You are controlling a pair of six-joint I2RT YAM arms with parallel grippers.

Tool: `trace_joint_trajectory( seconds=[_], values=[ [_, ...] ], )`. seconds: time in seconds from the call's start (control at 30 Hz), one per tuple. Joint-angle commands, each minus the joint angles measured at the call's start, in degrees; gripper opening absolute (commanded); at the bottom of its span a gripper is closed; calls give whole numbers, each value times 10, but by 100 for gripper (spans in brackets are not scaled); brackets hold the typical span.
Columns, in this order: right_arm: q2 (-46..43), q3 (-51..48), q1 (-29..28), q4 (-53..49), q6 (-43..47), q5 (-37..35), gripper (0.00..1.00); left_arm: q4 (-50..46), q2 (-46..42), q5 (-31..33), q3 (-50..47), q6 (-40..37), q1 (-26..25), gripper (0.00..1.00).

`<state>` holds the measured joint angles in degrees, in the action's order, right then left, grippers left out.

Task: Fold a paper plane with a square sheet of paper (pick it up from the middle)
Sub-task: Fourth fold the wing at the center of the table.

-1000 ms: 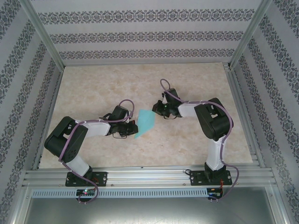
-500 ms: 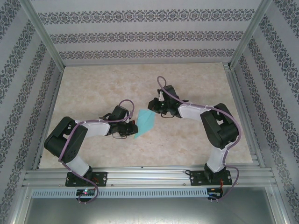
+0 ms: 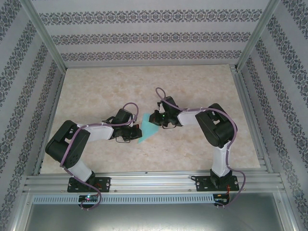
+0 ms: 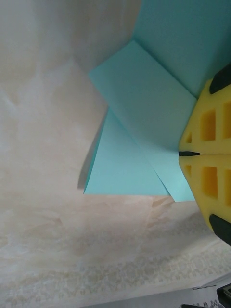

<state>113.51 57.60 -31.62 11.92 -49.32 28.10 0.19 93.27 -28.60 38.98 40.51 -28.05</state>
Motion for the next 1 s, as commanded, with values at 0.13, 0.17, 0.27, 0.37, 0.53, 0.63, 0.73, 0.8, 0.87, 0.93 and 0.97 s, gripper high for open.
trace_joint_trajectory(
  seconds=[0.13,0.17,0.27,0.37,0.53,0.63,0.73,0.8,0.87,0.93,0.97],
  values=[
    [23,-39,14,-31,11,-40,5,-193,-59,28,14,-26,-1,2],
    [24,-39,14,-29,10,-39,5,-200,-68,27,24,-24,-1,3],
    [23,-40,12,-31,10,-41,5,-207,-85,18,64,-7,0,6],
    [26,-44,12,-28,8,-43,5,-176,-85,4,88,24,0,9],
    [34,-44,10,-25,4,-42,6,-66,-42,-33,96,91,1,13],
    [35,-44,9,-27,4,-42,6,1,4,-65,99,124,1,14],
    [35,-44,9,-28,4,-42,5,48,39,-74,98,149,1,14],
    [38,-45,9,-28,4,-43,6,65,55,-76,97,158,1,15],
    [39,-45,8,-28,3,-42,6,61,64,-66,95,157,1,15],
    [40,-45,7,-29,4,-43,6,40,70,-54,93,149,1,15],
    [40,-45,7,-30,4,-43,6,27,73,-49,92,143,1,15]
  ],
)
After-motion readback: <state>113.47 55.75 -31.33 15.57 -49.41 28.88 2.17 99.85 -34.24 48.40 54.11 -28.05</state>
